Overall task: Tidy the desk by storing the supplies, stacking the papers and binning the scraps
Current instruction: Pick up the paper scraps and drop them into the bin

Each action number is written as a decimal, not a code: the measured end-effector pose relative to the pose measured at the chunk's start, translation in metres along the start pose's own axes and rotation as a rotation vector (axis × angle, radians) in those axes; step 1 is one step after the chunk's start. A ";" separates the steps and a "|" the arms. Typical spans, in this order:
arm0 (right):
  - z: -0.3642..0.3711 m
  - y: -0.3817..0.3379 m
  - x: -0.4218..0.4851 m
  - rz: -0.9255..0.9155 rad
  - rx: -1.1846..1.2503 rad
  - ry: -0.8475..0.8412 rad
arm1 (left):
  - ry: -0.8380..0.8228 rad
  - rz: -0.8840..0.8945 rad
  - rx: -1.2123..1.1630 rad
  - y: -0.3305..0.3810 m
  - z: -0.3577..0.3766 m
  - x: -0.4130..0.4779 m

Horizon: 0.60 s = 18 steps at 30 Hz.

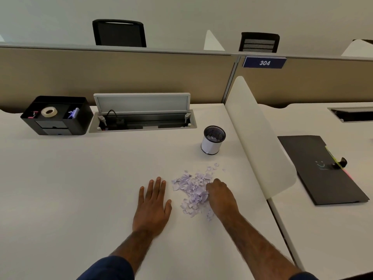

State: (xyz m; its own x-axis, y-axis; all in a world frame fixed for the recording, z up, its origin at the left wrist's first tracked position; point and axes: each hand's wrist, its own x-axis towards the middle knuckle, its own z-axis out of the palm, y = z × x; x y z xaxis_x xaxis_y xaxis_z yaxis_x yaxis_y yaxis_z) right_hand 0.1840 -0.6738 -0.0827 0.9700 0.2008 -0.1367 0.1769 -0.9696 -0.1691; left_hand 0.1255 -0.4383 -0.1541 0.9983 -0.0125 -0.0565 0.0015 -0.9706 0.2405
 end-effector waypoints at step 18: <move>-0.135 0.043 0.143 0.216 0.685 0.256 | 0.015 -0.001 -0.011 -0.001 0.003 0.001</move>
State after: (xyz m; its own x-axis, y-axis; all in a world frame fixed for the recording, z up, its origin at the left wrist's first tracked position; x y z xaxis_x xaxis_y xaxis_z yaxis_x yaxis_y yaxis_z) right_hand 0.3532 -0.7053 0.0224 0.9945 -0.1029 -0.0192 -0.0830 -0.6636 -0.7435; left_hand 0.1261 -0.4380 -0.1577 0.9991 -0.0079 -0.0419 0.0029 -0.9679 0.2513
